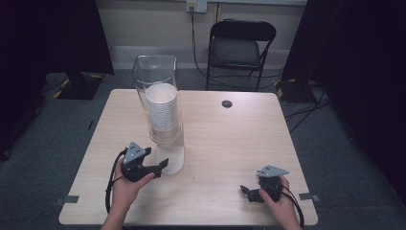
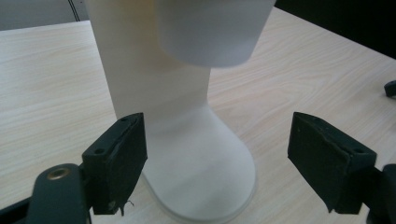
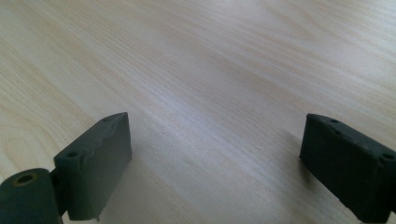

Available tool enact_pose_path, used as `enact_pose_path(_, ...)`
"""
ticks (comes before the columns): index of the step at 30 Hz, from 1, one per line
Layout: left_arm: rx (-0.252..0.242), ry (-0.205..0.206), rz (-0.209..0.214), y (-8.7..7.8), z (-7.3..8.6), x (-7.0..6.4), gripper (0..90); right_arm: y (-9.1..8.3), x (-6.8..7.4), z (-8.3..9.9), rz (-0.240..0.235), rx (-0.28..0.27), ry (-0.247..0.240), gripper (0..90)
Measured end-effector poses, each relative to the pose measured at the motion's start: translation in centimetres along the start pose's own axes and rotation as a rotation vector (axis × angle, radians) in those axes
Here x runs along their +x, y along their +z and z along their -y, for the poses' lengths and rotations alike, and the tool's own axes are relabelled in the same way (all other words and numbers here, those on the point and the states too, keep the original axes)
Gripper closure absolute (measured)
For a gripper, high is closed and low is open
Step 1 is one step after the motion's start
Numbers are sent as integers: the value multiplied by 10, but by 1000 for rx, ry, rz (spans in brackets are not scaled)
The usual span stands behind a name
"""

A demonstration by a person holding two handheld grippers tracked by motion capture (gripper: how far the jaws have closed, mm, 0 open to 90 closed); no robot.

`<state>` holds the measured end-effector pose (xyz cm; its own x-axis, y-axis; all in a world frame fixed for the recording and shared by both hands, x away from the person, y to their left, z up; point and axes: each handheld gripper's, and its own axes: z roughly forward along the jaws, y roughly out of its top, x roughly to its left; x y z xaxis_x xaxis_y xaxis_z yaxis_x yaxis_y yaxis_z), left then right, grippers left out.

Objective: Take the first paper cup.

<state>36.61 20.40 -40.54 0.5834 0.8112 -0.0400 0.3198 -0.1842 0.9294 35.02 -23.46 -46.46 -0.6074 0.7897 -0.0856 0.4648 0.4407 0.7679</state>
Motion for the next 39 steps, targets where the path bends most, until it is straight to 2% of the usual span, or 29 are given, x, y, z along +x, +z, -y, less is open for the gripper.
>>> enact_pose_path(4, -15, -14, -6, 5, -9, 2, 201, 0, 0, 0, 0, 0, 0, 81)
enact_pose_path(6, -58, -47, -17, 8, -13, -1, 201, 0, 0, 0, 0, 0, 0, 81)
enact_pose_path(7, -58, -34, -16, 8, -14, 0, 206, 0, 0, 0, 0, 0, 0, 81)
enact_pose_path(8, -67, -48, -18, 10, -15, -1, 213, 0, 0, 0, 0, 0, 0, 81)
enact_pose_path(10, -74, -30, -25, 13, -19, -2, 216, 0, 0, 0, 0, 0, 0, 81)
enact_pose_path(11, -80, -35, -28, 15, -21, -3, 217, 0, 0, 0, 0, 0, 0, 81)
enact_pose_path(12, -77, -21, -46, 16, -23, -3, 217, 0, 0, 0, 0, 0, 0, 81)
enact_pose_path(13, -81, -9, -44, 18, -25, -3, 217, 0, 0, 0, 0, 0, 0, 81)
enact_pose_path(14, -95, -23, -52, 19, -27, -4, 221, 0, 0, 0, 0, 0, 1, 81)
enact_pose_path(15, -106, -11, -49, 19, -28, -3, 223, 0, 0, 0, 0, 0, 0, 81)
enact_pose_path(16, -128, -24, -42, 21, -29, -4, 237, 0, 0, 0, 0, 0, 0, 81)
enact_pose_path(18, -126, -20, -54, 23, -29, -4, 252, 0, 0, 0, 0, 0, 0, 81)
enact_pose_path(19, -120, -3, -49, 24, -29, -3, 253, 0, 0, 0, 0, 0, 0, 81)
enact_pose_path(20, -131, -20, -48, 26, -29, -4, 257, 0, 0, 0, 0, 0, 0, 81)
enact_pose_path(21, -133, -19, -59, 27, -30, -4, 259, 0, 0, 0, 0, 0, 0, 81)
enact_pose_path(22, -129, 0, -59, 26, -30, -3, 260, 0, 0, 0, 0, 0, 0, 81)
enact_pose_path(23, -150, -17, -55, 27, -31, -4, 271, 0, 0, 0, 0, 0, 1, 81)
enact_pose_path(26, -133, 15, -45, 27, -36, -3, 289, 0, 0, 0, 0, 0, 0, 81)
enact_pose_path(28, -111, 31, -62, 28, -40, -5, 277, 0, 0, 0, 0, 0, 1, 81)
enact_pose_path(29, -120, 23, -60, 29, -41, -6, 275, 0, 0, 0, 0, 0, 0, 81)
enact_pose_path(30, -110, 33, -65, 28, -42, -5, 276, 0, 0, 0, 0, 0, 0, 81)
enact_pose_path(31, -120, 22, -65, 29, -42, -5, 288, 0, 0, 0, 0, 0, 0, 81)
enact_pose_path(33, -110, 38, -84, 29, -41, -6, 312, 0, 0, 0, 0, 0, 0, 81)
enact_pose_path(34, -123, 38, -80, 30, -41, -6, 313, 0, 0, 0, 0, 0, 0, 81)
enact_pose_path(39, -115, 57, -82, 30, -40, -6, 328, 0, 0, 0, 0, 0, 0, 81)
